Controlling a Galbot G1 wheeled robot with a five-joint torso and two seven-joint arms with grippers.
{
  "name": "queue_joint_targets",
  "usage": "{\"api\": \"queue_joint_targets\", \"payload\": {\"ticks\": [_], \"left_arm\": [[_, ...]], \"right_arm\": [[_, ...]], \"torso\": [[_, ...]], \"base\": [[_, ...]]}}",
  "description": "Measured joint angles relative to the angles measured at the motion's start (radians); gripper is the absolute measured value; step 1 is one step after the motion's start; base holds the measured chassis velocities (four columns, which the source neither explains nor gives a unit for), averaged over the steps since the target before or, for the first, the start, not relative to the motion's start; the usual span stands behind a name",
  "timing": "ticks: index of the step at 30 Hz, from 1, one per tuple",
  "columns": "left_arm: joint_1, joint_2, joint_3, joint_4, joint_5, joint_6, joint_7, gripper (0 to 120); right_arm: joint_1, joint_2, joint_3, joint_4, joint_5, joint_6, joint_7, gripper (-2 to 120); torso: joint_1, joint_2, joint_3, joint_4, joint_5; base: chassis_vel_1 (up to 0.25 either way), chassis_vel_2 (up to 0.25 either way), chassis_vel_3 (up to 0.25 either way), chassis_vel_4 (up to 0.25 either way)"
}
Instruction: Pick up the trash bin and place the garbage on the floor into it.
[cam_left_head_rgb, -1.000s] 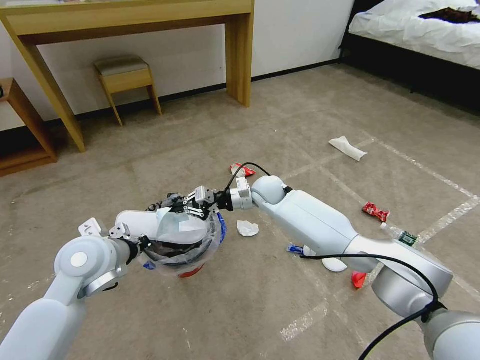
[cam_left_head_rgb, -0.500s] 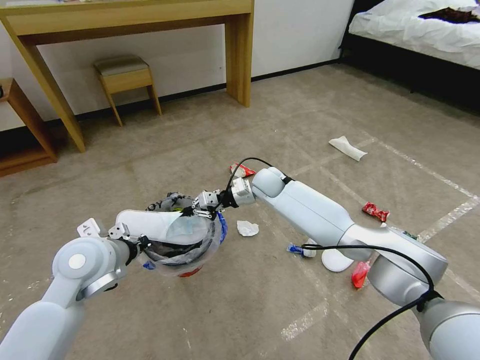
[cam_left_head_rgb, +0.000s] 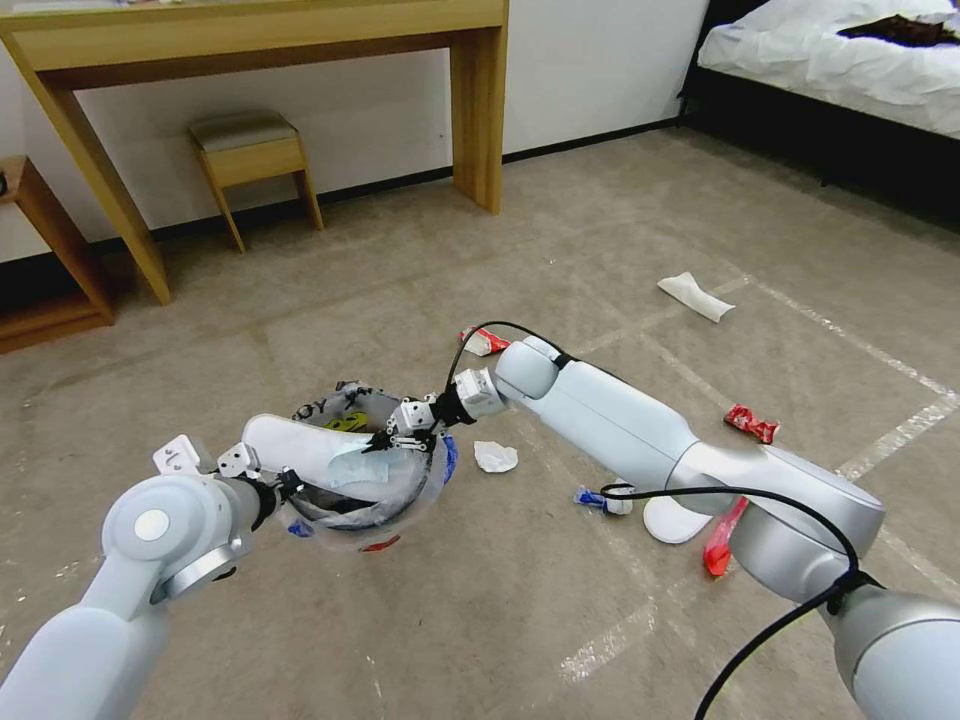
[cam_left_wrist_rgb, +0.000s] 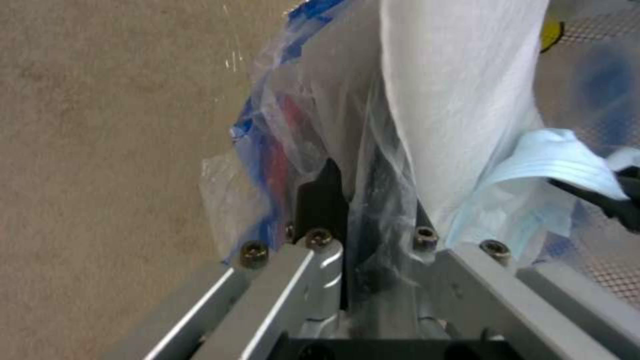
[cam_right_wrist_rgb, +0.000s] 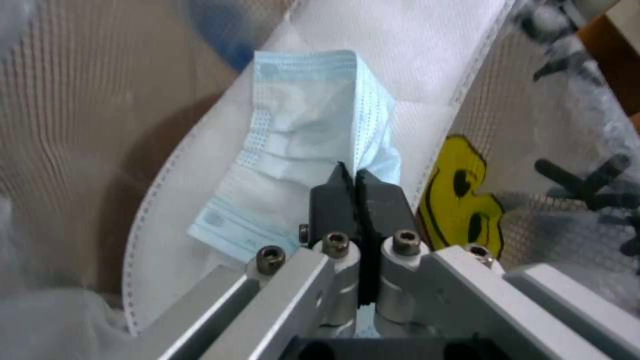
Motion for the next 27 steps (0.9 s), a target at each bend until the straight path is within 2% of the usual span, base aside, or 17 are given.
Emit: {"api": "queue_joint_targets", "payload": {"ticks": [14, 27], "left_arm": [[-0.02, -0.016, 0.018, 0.012, 0.005, 0.0, -0.002, 4], [-0.053, -0.023, 0.037, 0.042, 0.006, 0.0, -0.009, 4]], "right_arm": [[0.051, 0.038, -0.061, -0.041, -0.012, 0.0, -0.009, 0], [0.107, 0.116, -0.111, -0.102, 0.016, -0.001, -0.016, 0]], "torso": [[0.0, 0.0, 0.0, -0.0001, -0.0001], [0.0, 0.0, 0.0, 0.0001, -0.0001]], "base": [[0.0, 0.0, 0.0, 0.0], [0.0, 0.0, 0.0, 0.0]]}}
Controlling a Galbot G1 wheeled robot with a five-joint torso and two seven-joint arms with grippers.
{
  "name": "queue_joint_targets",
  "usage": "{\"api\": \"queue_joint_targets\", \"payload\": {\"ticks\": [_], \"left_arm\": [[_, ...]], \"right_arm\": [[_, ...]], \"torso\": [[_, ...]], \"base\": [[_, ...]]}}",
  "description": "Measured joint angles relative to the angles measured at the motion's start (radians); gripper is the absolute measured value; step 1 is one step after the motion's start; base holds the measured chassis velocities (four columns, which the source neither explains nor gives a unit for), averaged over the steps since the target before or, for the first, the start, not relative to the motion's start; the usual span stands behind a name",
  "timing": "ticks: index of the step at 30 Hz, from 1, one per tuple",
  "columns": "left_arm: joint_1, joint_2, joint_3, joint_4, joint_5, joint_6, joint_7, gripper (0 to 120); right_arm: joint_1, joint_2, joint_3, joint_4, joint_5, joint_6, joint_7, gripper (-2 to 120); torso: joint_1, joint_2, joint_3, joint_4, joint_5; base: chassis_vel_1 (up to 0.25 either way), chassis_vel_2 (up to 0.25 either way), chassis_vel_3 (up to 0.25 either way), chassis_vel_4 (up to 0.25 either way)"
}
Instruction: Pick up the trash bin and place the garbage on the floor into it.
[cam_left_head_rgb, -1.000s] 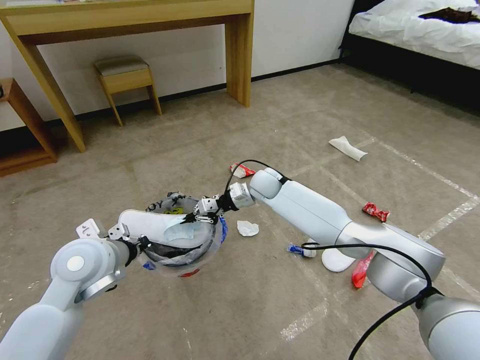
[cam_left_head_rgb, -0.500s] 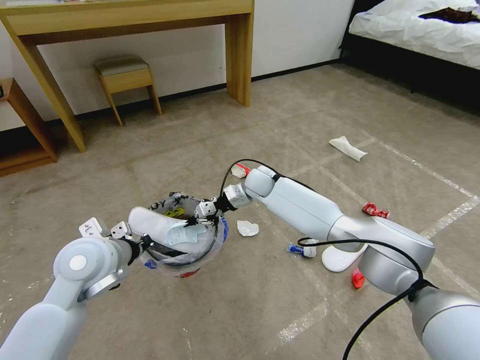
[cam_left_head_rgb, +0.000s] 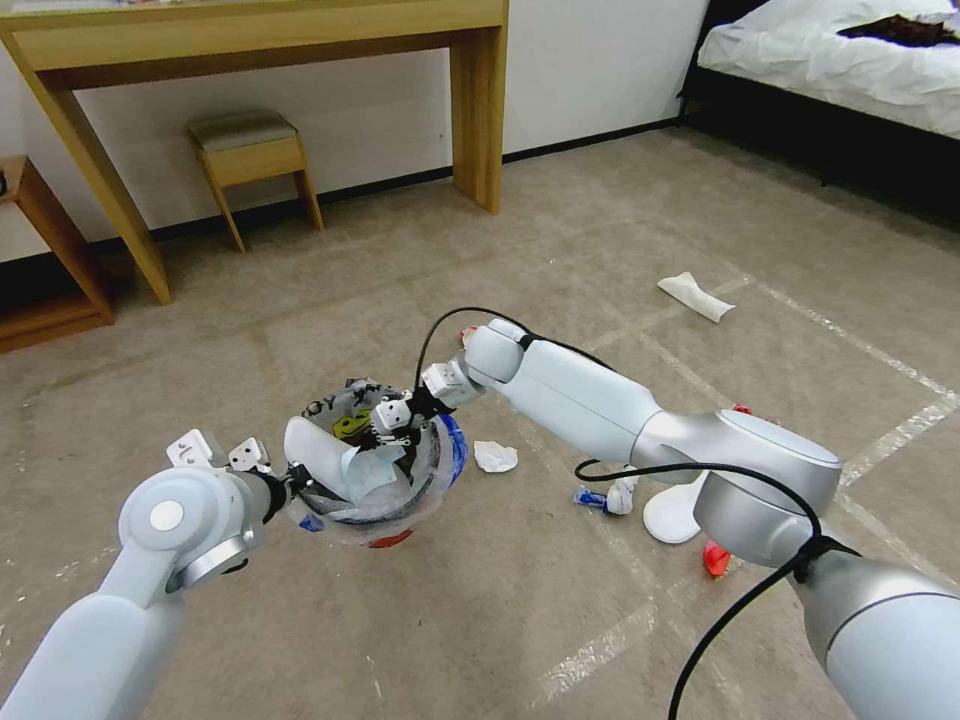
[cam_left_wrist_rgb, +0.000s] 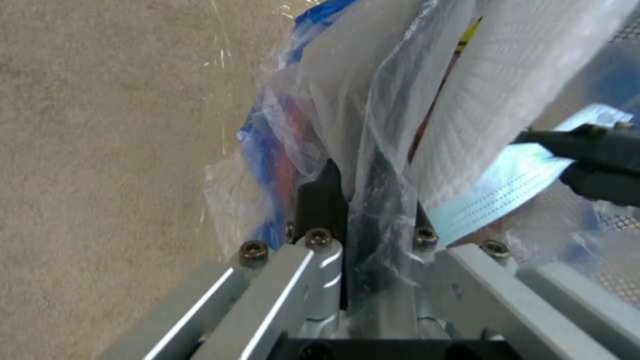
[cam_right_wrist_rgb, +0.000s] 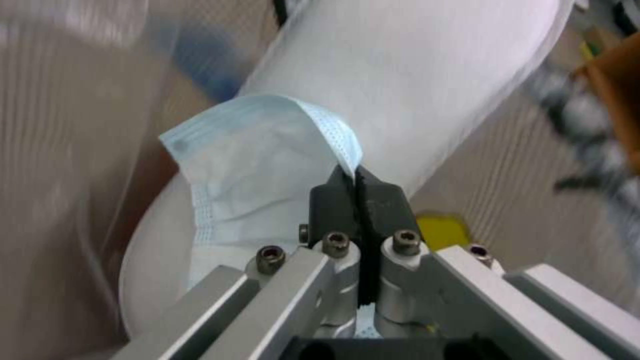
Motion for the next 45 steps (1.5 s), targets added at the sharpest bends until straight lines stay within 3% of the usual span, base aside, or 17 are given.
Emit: {"api": "queue_joint_targets", "payload": {"ticks": [9, 10, 14, 16, 29, 33, 37, 45], "left_arm": [[-0.013, 0.001, 0.007, 0.022, 0.0, 0.001, -0.003, 4], [-0.017, -0.001, 0.01, 0.026, 0.0, 0.001, -0.003, 4], [-0.022, -0.004, 0.015, 0.031, 0.0, 0.001, -0.004, 4], [-0.028, -0.007, 0.019, 0.036, 0.001, 0.001, -0.005, 4], [-0.032, -0.005, 0.019, 0.039, 0.001, 0.001, -0.007, 4], [-0.03, -0.005, 0.017, 0.039, 0.0, 0.001, -0.008, 4], [-0.028, -0.006, 0.017, 0.039, 0.0, 0.001, -0.008, 4], [-0.026, -0.002, 0.015, 0.035, -0.001, 0.002, -0.01, 4]], "right_arm": [[0.014, -0.003, -0.013, 0.016, 0.033, -0.001, 0.011, 1], [0.014, -0.004, -0.014, 0.018, 0.05, 0.0, 0.013, 9], [0.014, -0.011, -0.014, 0.028, 0.067, 0.0, 0.013, 19], [0.019, -0.018, -0.015, 0.042, 0.077, -0.007, 0.009, 30], [0.033, -0.011, 0.008, 0.029, -0.009, 0.008, -0.04, 73], [0.036, -0.008, 0.012, 0.014, -0.029, 0.023, -0.051, 93], [0.04, -0.009, 0.014, 0.008, -0.035, 0.033, -0.054, 99], [0.066, -0.015, 0.011, 0.013, -0.038, 0.034, -0.11, 100]], "torso": [[0.0, 0.0, 0.0, 0.0, 0.0001], [0.0, 0.0, 0.0, -0.0001, 0.0001], [0.0, 0.0, 0.0, -0.0001, 0.0001], [0.0, 0.0, 0.0, -0.0001, 0.0001], [0.0, 0.0, 0.0, -0.0001, 0.0001], [0.0, 0.0, 0.0, -0.0001, 0.0001], [0.0, 0.0, 0.0, -0.0001, 0.0001], [0.0, 0.0, 0.0, -0.0001, 0.0001]], "base": [[0.0, 0.0, 0.0, 0.0], [0.0, 0.0, 0.0, 0.0], [0.0, 0.0, 0.0, 0.0], [0.0, 0.0, 0.0, 0.0], [0.0, 0.0, 0.0, 0.0], [0.0, 0.0, 0.0, 0.0], [0.0, 0.0, 0.0, 0.0], [0.0, 0.0, 0.0, 0.0]]}}
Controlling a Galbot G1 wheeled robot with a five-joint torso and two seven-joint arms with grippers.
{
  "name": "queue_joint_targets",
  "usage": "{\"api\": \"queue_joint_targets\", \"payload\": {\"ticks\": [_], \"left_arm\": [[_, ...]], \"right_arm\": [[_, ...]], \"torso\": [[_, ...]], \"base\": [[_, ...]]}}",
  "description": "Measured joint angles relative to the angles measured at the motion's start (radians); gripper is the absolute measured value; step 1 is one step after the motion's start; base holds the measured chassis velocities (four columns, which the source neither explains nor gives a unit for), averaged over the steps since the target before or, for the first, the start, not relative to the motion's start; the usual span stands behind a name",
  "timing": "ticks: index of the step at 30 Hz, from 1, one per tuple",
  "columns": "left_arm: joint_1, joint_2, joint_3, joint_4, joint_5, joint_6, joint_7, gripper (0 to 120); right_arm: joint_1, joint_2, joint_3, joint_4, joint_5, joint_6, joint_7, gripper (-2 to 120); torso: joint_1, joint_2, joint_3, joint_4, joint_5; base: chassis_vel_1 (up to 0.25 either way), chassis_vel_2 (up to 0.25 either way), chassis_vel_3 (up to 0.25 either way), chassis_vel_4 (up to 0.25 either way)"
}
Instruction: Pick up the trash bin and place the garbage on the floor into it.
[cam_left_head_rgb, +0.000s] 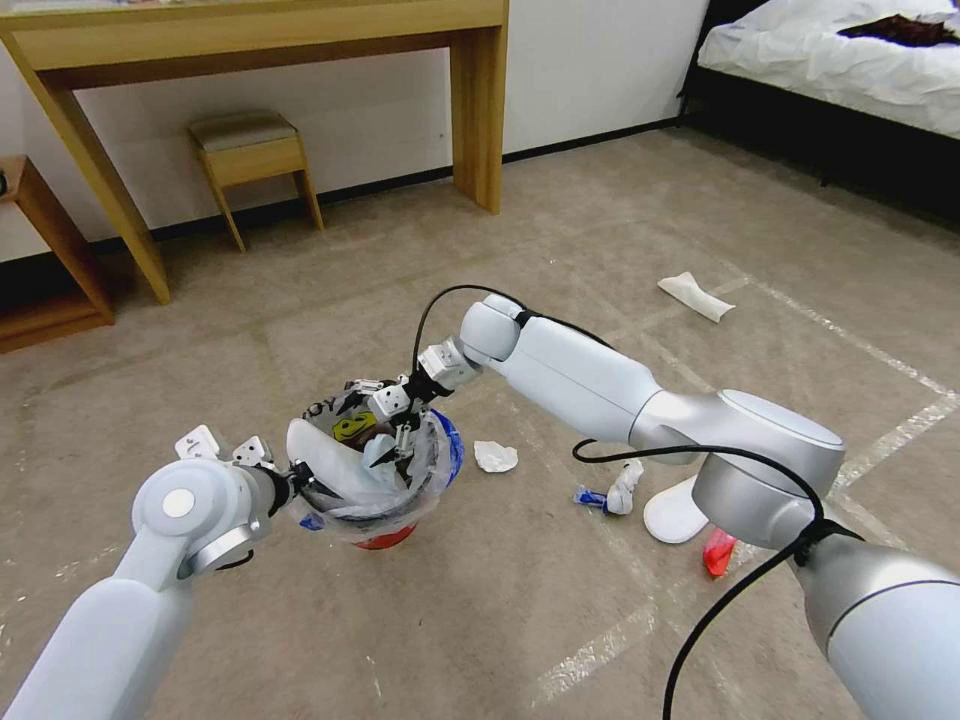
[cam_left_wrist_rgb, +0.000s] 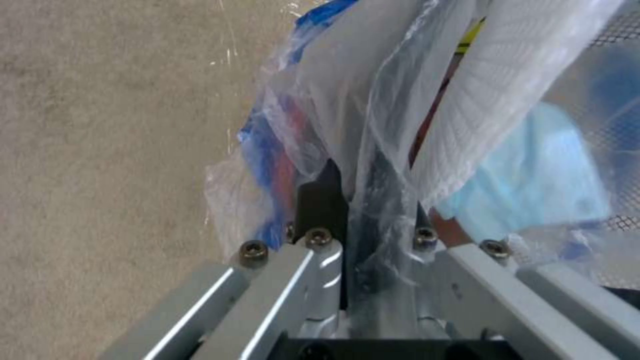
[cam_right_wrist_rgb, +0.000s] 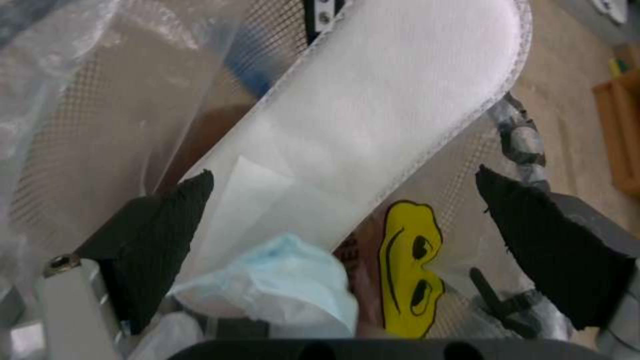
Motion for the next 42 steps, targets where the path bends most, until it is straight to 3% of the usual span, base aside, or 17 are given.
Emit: {"api": "queue_joint_targets", "payload": {"ticks": [13, 22, 31, 34, 38, 42], "left_arm": [[0.031, 0.01, -0.022, -0.025, -0.002, 0.002, -0.001, 4], [0.047, 0.017, -0.037, -0.027, -0.003, 0.004, -0.001, 4], [0.071, 0.018, -0.059, -0.024, 0.005, 0.011, 0.001, 4], [0.074, 0.02, -0.064, -0.024, 0.006, 0.013, 0.002, 4], [0.076, 0.024, -0.064, -0.027, 0.005, 0.013, 0.003, 4], [0.076, 0.03, -0.064, -0.029, 0.002, 0.013, 0.003, 4]], "right_arm": [[0.08, 0.029, -0.02, -0.011, 0.02, -0.045, -0.157, 100], [0.09, -0.02, -0.002, 0.045, 0.135, -0.063, -0.147, 100], [0.079, -0.117, 0.161, 0.1, 0.285, -0.067, 0.0, 100], [0.004, -0.173, 0.305, 0.106, 0.338, -0.069, 0.123, 100], [-0.069, -0.22, 0.378, 0.122, 0.38, -0.073, 0.188, 100], [-0.194, -0.332, 0.492, 0.163, 0.382, -0.064, 0.247, 100]], "torso": [[0.0, 0.0, 0.0, 0.0001, 0.0], [0.0, 0.0, 0.0, 0.0, -0.0001], [0.0, 0.0, 0.0, 0.0002, 0.0], [0.0, 0.0, 0.0, -0.0004, 0.0002], [0.0, 0.0, 0.0, 0.0003, 0.0003], [0.0, 0.0, 0.0, 0.0006, 0.0005]], "base": [[0.0, 0.0, 0.0, 0.0], [0.0, 0.0, 0.0, 0.0], [0.0, 0.0, 0.0, 0.0], [0.0, 0.0, 0.0, 0.0], [0.0, 0.0, 0.0, 0.0], [0.0, 0.0, 0.0, 0.0]]}}
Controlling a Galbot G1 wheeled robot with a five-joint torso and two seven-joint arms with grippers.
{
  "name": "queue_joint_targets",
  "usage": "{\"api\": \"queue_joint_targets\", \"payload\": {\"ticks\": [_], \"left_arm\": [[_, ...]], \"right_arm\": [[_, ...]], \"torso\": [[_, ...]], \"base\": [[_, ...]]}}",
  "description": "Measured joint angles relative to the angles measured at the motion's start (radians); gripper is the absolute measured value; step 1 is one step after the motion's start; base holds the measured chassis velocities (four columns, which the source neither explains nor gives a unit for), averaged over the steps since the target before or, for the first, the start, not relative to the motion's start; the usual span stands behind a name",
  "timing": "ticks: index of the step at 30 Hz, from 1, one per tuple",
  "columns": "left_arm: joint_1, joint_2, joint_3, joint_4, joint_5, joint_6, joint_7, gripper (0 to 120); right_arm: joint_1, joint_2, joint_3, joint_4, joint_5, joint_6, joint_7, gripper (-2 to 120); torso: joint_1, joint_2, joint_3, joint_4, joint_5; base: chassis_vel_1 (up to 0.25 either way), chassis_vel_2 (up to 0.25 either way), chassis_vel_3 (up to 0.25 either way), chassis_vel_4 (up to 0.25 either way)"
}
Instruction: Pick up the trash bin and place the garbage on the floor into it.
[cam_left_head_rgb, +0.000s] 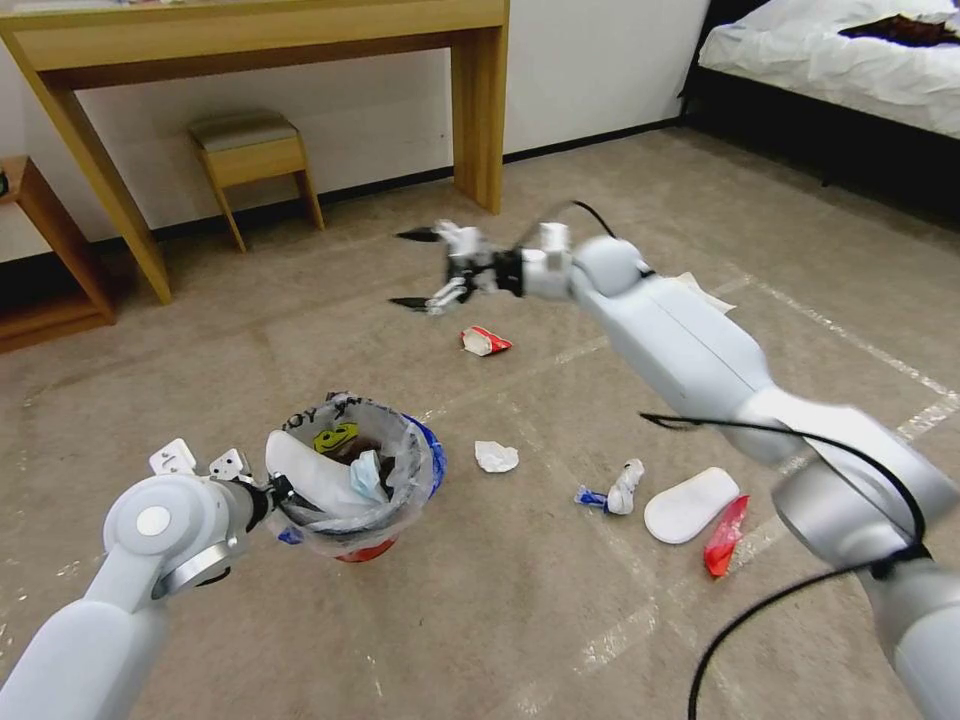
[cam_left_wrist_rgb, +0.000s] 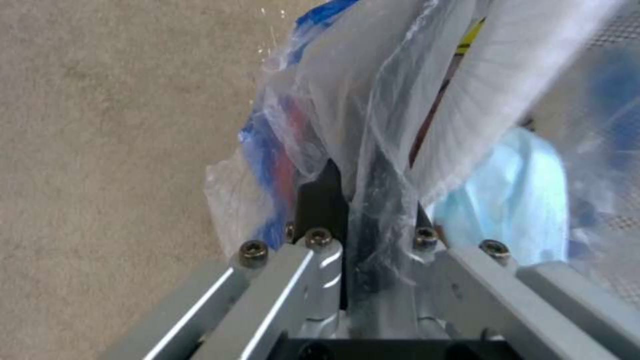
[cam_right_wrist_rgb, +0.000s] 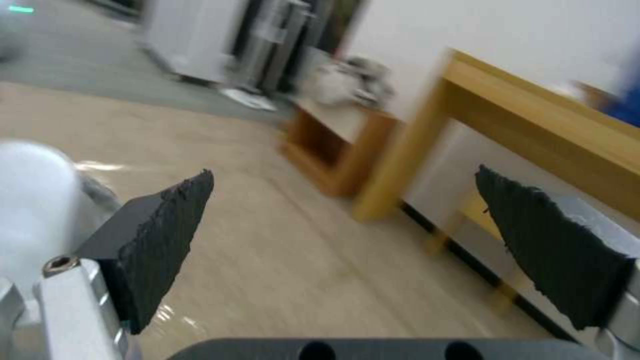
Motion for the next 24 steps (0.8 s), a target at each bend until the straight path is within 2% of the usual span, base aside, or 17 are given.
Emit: {"api": "queue_joint_targets", "payload": {"ticks": [1, 2, 4, 9, 13, 15, 18, 24], "left_arm": [[-0.001, 0.001, 0.0, 0.0, 0.0, 0.0, 0.0, 4], [-0.001, 0.001, 0.0, 0.0, 0.0, 0.0, 0.0, 4], [0.0, 0.0, 0.0, 0.0, -0.001, -0.001, 0.001, 4], [0.0, -0.007, 0.002, 0.0, 0.0, 0.0, 0.001, 4], [0.0, -0.014, 0.002, 0.001, 0.002, 0.0, 0.003, 4], [0.005, -0.017, 0.002, 0.0, 0.005, 0.0, 0.004, 4], [0.008, -0.018, 0.001, -0.001, 0.008, 0.001, 0.004, 4], [0.032, -0.034, -0.017, -0.015, 0.024, 0.002, 0.009, 4]], "right_arm": [[-0.04, -0.037, 0.045, 0.018, -0.002, -0.001, 0.024, 100], [-0.04, -0.037, 0.045, 0.018, -0.002, -0.001, 0.024, 100], [-0.128, -0.091, 0.153, 0.054, 0.015, -0.004, 0.053, 100], [-0.277, -0.163, 0.303, 0.103, 0.076, -0.015, 0.067, 100], [-0.349, -0.189, 0.361, 0.12, 0.108, -0.015, 0.04, 100], [-0.422, -0.203, 0.427, 0.15, 0.149, -0.017, 0.03, 100], [-0.45, -0.207, 0.461, 0.165, 0.159, -0.019, 0.03, 100], [-0.58, -0.214, 0.599, 0.272, 0.213, -0.008, 0.086, 100]], "torso": [[0.0, 0.0, 0.0, -0.0011, 0.0], [0.0, 0.0, 0.0, -0.0011, 0.0], [0.0, 0.0, 0.0, -0.0014, 0.0003], [0.0, 0.0, 0.0, -0.0002, 0.0], [0.0, 0.0, 0.0, -0.0009, 0.0], [0.0, 0.0, 0.0, -0.0006, -0.0002], [0.0, 0.0, 0.0, -0.0004, 0.0], [0.0, 0.0, 0.0, -0.0003, -0.0003]], "base": [[0.0, 0.0, 0.0, 0.0], [0.0, 0.0, 0.0, 0.0], [0.0, 0.0, 0.0, 0.0], [0.0, 0.0, 0.0, 0.0], [0.0, 0.0, 0.0, 0.0], [0.0, 0.0, 0.0, 0.0], [0.0, 0.0, 0.0, 0.0], [0.0, 0.0, 0.0, 0.0]]}}
